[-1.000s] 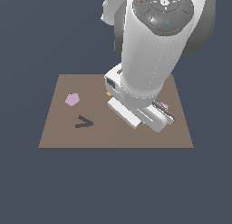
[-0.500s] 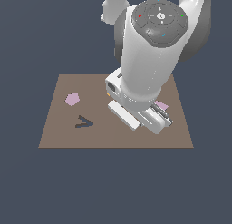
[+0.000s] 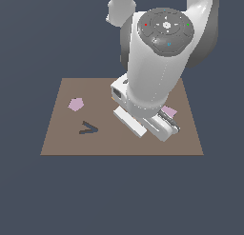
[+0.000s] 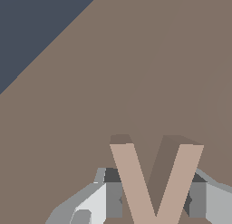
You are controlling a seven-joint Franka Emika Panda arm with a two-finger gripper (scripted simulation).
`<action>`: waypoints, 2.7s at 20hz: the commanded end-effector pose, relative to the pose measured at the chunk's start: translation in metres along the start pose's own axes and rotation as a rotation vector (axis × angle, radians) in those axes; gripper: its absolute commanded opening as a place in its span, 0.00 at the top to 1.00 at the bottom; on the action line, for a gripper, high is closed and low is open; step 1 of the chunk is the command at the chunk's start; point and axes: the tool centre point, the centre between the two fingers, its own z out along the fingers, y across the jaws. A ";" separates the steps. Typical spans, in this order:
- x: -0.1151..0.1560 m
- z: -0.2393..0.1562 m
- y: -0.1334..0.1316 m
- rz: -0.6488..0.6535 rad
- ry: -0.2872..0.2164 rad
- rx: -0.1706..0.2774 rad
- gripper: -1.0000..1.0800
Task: Insert a designated object into the corresponding slot on a board.
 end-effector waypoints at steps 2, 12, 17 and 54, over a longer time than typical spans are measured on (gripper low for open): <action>0.000 0.000 0.000 0.000 0.000 0.000 1.00; 0.002 -0.003 0.000 0.009 0.000 -0.001 1.00; 0.011 -0.003 0.002 0.066 0.000 0.000 1.00; 0.131 -0.009 0.093 0.962 -0.001 0.001 1.00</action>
